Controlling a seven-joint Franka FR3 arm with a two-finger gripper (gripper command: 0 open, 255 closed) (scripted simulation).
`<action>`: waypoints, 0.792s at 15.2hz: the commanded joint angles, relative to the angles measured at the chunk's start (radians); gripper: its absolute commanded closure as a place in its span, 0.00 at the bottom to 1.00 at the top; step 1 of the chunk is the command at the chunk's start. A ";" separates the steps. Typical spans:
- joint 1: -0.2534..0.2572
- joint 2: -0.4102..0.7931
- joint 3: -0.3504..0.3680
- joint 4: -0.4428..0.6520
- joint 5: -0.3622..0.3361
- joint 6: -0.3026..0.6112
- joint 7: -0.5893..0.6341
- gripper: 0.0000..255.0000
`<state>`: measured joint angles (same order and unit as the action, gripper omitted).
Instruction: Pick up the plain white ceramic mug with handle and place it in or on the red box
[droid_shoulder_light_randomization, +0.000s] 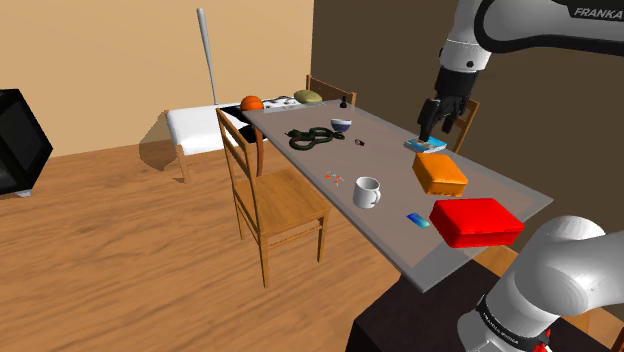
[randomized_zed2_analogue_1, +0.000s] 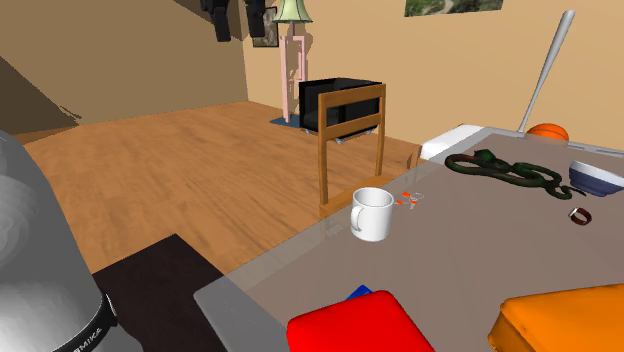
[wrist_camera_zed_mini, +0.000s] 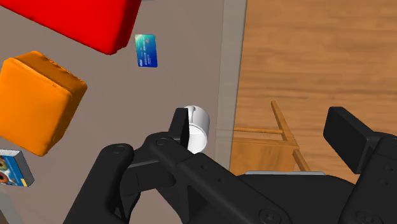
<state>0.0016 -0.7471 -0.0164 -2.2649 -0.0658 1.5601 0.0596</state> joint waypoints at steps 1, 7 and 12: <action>0.000 0.000 0.000 0.000 0.000 0.000 0.000 0.00; -0.008 0.119 -0.032 -0.081 -0.010 0.202 -0.014 0.00; -0.014 0.253 -0.059 -0.111 -0.013 0.368 -0.028 0.00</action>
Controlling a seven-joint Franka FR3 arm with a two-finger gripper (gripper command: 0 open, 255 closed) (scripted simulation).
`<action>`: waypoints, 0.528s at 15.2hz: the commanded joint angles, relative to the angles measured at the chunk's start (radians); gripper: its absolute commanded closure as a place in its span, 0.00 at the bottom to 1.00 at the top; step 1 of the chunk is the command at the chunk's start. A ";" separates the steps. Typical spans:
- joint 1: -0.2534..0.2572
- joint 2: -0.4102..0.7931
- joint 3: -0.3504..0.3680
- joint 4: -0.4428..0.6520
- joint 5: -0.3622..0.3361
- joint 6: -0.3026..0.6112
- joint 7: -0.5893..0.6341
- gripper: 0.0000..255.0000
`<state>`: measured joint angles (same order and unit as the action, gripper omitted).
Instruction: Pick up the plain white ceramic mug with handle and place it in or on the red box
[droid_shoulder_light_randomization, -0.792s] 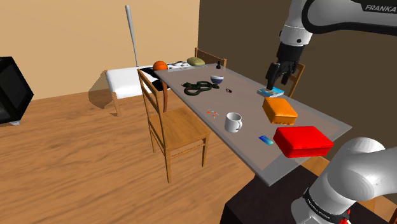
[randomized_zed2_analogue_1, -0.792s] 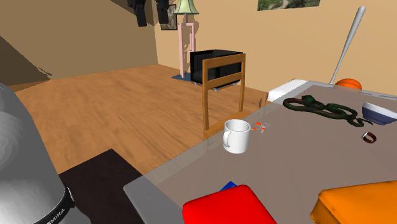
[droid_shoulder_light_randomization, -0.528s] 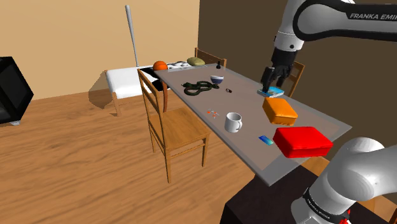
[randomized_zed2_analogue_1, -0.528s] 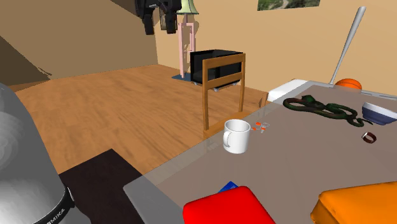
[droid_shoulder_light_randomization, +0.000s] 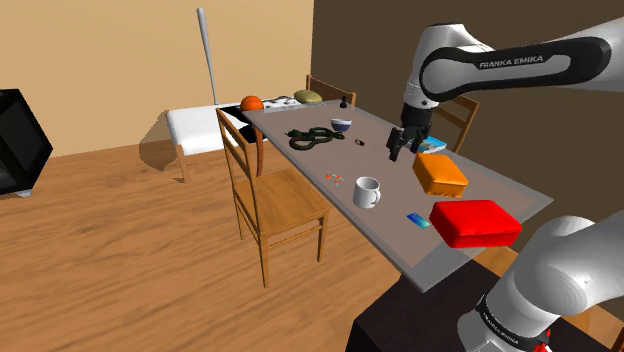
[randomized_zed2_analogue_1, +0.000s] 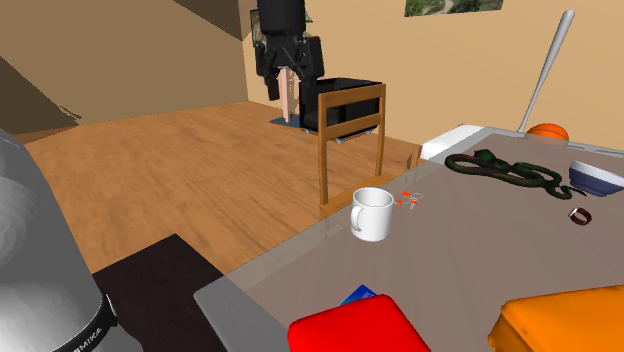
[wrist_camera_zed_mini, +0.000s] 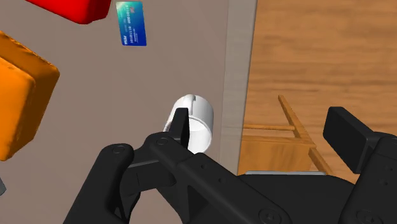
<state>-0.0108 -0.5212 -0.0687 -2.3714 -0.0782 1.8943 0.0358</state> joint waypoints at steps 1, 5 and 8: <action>-0.003 0.057 -0.012 -0.006 -0.001 0.066 -0.007 0.00; -0.006 0.186 -0.031 0.002 0.005 0.189 -0.022 0.00; -0.007 0.291 -0.045 0.022 0.015 0.274 -0.036 0.00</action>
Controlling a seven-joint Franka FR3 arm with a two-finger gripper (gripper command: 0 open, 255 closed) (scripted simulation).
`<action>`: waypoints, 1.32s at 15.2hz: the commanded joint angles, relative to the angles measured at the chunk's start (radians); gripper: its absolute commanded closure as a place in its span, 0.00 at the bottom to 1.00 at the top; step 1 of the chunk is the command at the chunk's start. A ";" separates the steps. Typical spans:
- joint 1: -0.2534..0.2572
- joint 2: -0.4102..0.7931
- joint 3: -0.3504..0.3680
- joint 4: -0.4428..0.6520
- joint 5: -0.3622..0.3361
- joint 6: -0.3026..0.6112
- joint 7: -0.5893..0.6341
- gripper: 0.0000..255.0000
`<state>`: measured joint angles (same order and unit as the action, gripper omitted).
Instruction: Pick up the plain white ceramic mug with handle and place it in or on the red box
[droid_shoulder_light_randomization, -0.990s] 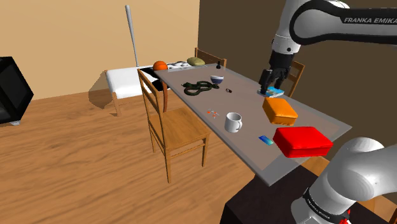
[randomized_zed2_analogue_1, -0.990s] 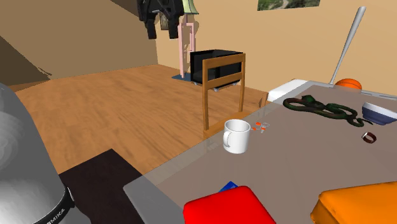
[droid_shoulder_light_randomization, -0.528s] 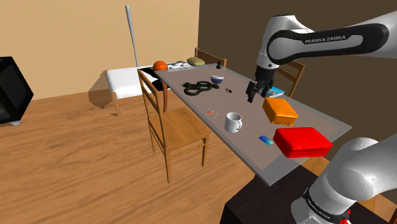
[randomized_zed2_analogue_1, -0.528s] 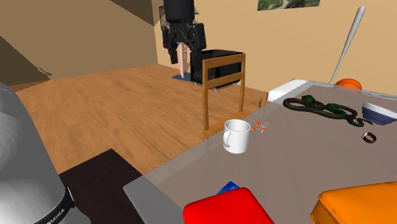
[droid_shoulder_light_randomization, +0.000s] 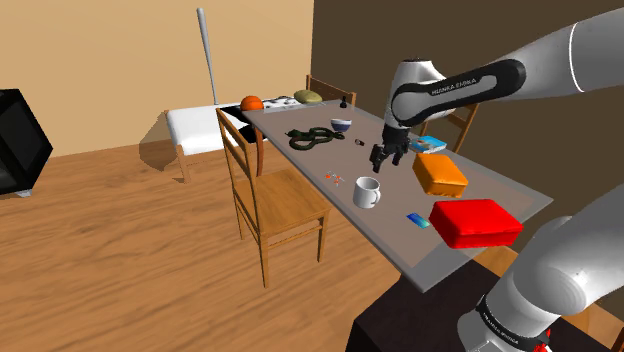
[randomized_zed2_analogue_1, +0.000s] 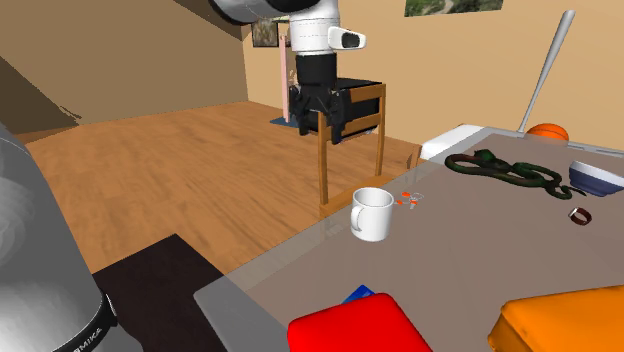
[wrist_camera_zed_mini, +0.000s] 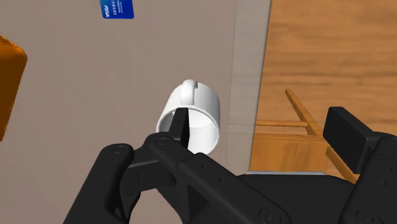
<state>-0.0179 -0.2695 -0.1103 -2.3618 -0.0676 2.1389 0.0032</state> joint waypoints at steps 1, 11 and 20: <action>0.000 0.076 -0.008 0.022 0.009 0.056 -0.008 0.00; -0.016 0.456 -0.027 0.194 0.088 0.263 -0.078 0.00; -0.034 0.631 -0.015 0.265 0.128 0.365 -0.108 0.00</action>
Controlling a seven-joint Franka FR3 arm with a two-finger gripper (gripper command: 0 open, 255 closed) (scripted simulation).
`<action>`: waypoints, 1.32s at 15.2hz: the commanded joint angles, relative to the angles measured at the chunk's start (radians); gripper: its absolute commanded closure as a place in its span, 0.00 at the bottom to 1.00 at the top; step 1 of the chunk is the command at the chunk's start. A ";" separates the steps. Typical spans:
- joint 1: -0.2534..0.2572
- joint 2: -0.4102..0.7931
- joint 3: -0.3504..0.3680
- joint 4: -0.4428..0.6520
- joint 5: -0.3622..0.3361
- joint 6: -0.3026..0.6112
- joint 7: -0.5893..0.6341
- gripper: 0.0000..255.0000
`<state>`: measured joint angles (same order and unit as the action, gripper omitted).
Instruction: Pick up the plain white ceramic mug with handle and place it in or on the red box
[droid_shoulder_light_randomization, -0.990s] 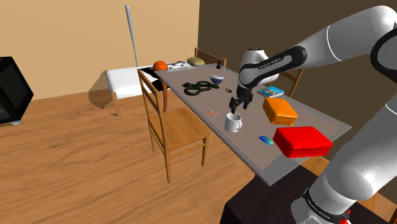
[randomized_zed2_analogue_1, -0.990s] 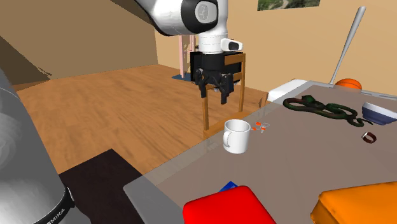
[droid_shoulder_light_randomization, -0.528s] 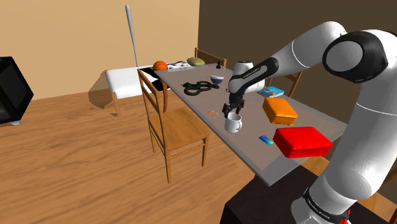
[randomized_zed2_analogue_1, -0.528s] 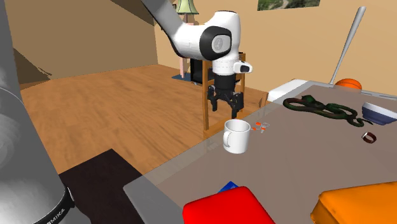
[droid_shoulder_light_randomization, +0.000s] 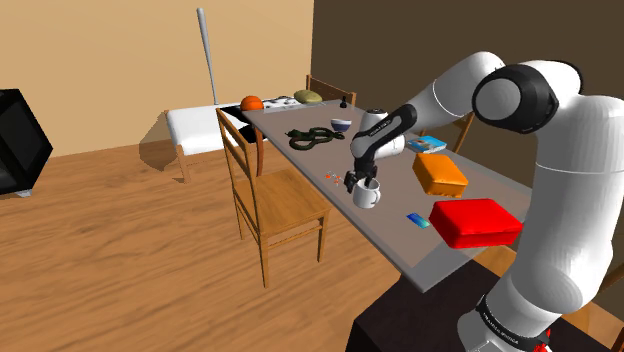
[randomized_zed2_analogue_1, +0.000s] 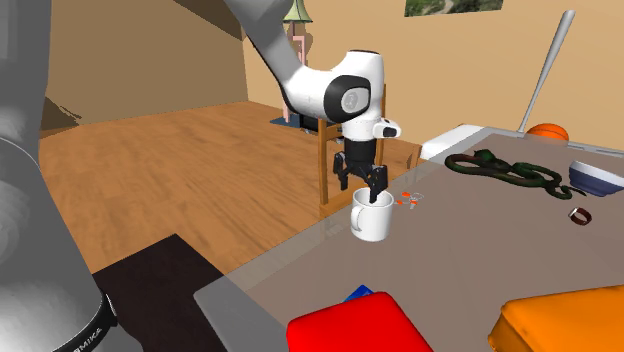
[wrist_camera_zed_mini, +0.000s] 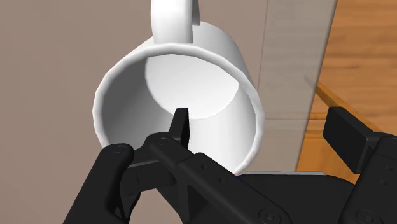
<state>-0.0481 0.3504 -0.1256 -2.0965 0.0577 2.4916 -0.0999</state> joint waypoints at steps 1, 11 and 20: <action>-0.004 0.022 0.002 0.000 0.005 0.023 -0.007 0.00; -0.005 0.028 0.003 0.000 0.006 0.029 -0.007 1.00; -0.005 0.028 0.003 0.000 0.006 0.029 -0.007 1.00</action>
<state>-0.0530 0.3783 -0.1229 -2.0970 0.0642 2.5200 -0.1073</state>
